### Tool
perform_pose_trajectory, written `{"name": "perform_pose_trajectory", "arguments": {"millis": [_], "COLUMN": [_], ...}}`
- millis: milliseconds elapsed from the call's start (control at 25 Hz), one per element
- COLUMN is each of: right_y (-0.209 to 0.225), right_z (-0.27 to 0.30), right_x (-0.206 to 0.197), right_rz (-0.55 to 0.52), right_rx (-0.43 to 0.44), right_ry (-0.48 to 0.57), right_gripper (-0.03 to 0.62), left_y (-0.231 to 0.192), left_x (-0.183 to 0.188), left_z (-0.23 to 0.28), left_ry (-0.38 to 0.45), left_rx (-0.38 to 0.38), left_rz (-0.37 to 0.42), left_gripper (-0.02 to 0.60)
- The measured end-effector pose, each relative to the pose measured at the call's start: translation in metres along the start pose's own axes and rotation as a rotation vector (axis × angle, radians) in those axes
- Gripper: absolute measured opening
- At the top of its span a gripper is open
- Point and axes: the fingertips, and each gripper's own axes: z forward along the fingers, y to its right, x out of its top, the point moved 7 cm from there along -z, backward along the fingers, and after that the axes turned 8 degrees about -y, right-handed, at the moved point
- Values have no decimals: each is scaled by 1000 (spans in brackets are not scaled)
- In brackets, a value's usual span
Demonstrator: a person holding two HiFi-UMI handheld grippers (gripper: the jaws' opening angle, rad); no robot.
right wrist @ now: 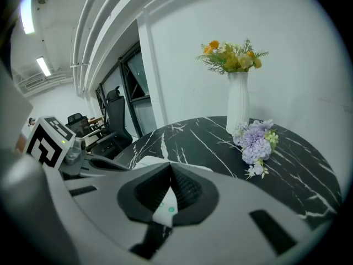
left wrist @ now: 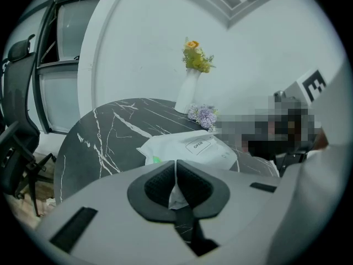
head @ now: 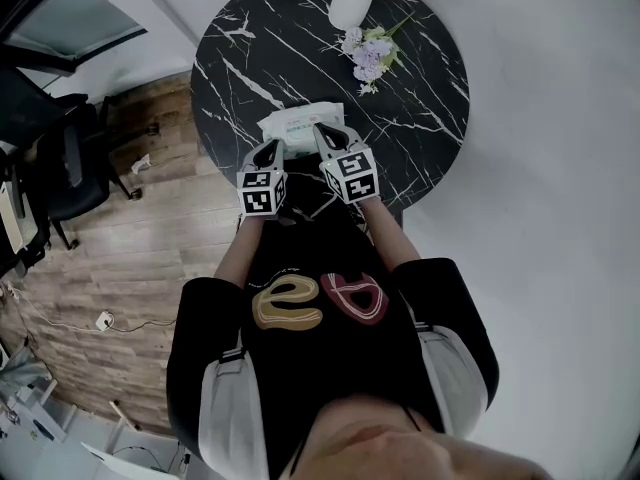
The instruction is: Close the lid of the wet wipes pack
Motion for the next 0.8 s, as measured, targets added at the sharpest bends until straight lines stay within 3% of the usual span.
{"name": "perform_pose_trajectory", "arguments": {"millis": [800], "right_y": [-3], "right_z": [2], "right_x": [-12], "right_rz": [4], "right_rx": [4], "right_ry": [-40], "right_gripper": [12], "left_y": [1], "left_x": [0], "left_z": [-1], "left_ry": [2], "left_rx": [1], "left_rz": [-6], "left_gripper": [25]}}
